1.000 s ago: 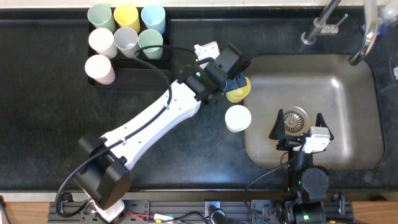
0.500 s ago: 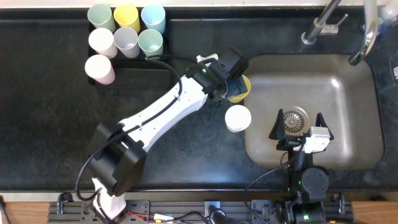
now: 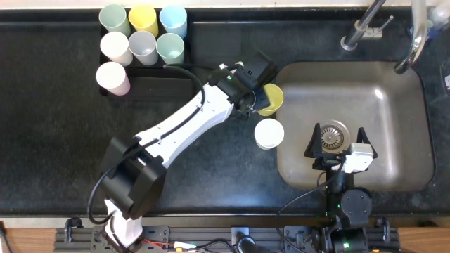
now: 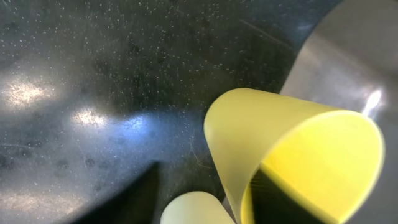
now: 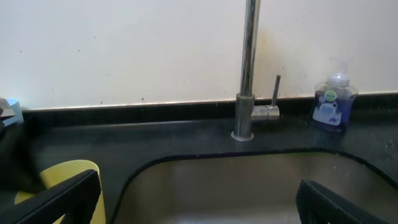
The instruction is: Store Cups
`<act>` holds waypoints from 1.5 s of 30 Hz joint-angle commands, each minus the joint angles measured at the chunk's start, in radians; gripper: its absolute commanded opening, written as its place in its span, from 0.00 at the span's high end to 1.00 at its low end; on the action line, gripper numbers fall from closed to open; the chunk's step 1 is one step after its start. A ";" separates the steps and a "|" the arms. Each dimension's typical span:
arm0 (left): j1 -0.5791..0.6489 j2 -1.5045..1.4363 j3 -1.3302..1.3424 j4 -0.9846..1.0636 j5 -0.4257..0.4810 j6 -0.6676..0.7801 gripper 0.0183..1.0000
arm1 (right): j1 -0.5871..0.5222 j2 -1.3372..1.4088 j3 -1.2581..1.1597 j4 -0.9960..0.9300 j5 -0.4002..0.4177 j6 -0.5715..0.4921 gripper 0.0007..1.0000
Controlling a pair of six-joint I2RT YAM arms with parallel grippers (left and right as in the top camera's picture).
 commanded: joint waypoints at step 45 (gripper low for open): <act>0.698 -0.023 0.140 -0.454 -0.053 -0.102 0.98 | -0.007 -0.007 -0.014 0.008 -0.003 -0.003 0.00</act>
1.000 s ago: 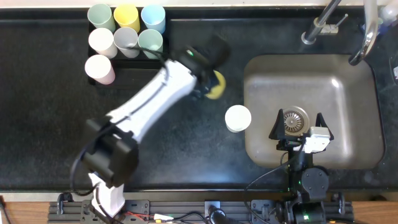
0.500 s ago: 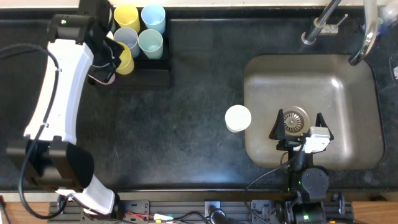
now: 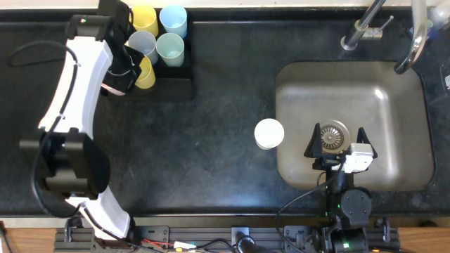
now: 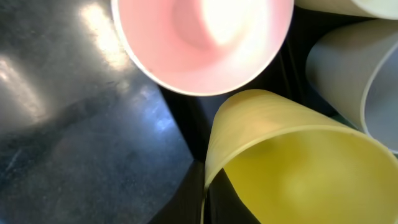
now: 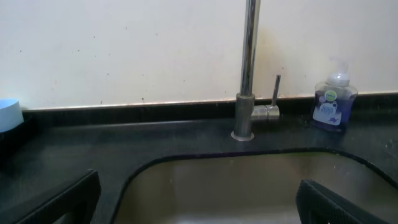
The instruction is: Store Cups
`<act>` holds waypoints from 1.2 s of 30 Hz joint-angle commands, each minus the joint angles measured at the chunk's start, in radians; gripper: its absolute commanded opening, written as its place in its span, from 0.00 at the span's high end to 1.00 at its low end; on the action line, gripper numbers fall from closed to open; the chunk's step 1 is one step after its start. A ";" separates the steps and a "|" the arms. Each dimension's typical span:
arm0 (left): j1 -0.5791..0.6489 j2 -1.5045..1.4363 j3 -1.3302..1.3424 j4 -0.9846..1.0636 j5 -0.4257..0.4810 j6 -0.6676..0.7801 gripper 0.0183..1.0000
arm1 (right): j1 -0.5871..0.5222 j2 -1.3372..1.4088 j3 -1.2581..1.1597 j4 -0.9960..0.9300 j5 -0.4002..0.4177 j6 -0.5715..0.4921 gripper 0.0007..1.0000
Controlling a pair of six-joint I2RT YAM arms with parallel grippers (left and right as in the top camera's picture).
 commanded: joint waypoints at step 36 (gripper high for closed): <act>0.005 0.117 -0.011 0.015 -0.010 -0.033 0.98 | -0.006 -0.007 -0.014 0.007 -0.002 -0.002 0.00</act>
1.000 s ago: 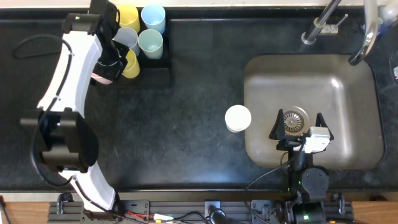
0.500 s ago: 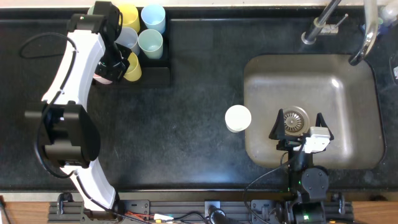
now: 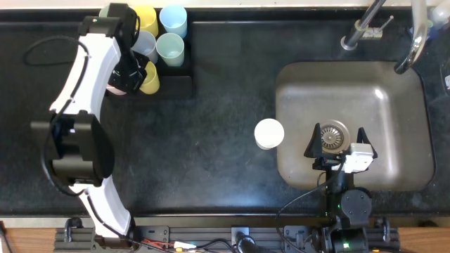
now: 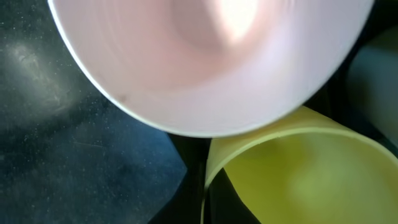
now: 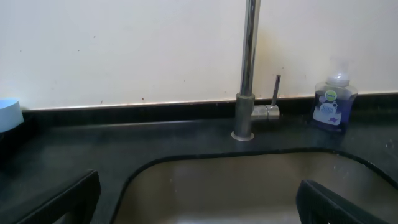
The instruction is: Store Cups
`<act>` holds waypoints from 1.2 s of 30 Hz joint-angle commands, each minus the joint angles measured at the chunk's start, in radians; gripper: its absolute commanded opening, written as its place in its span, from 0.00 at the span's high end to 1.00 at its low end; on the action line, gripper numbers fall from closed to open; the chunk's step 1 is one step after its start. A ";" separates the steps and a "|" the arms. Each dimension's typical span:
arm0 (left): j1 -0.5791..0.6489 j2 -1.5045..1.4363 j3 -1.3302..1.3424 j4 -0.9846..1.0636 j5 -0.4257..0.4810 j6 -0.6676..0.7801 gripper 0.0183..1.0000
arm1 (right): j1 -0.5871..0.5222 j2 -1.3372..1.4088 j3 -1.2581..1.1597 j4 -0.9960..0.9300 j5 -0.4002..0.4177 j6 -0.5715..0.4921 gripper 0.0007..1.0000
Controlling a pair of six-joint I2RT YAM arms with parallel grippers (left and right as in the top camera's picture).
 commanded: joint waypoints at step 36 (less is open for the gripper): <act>-0.193 -1.184 -0.947 0.506 -0.222 1.126 0.00 | -0.006 -0.008 -0.014 0.008 -0.002 -0.003 0.00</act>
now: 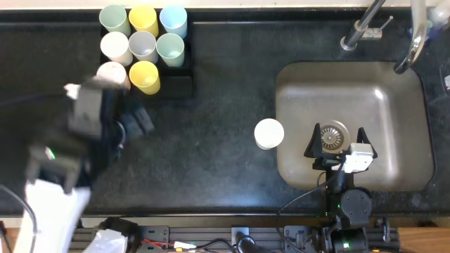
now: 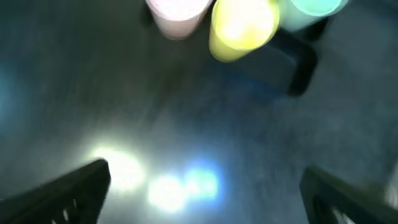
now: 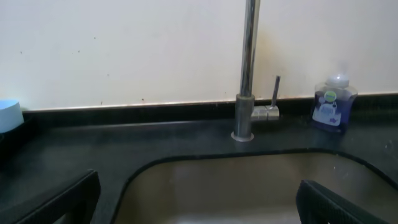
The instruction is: Store Cups
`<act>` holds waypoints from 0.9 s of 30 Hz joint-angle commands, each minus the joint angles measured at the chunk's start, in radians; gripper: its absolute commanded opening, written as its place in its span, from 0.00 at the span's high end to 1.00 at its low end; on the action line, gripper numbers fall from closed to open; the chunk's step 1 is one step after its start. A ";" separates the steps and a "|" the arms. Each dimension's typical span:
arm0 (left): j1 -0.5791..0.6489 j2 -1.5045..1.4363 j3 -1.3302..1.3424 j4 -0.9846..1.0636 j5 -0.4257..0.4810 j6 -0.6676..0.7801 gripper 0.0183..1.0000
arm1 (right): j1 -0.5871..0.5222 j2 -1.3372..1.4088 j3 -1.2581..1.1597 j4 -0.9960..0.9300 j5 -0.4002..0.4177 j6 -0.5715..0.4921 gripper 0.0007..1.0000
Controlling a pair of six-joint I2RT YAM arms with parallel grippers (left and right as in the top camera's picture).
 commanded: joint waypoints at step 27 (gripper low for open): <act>0.106 -1.062 -1.181 1.048 0.111 0.656 0.00 | -0.006 -0.007 -0.014 0.007 -0.003 -0.003 0.00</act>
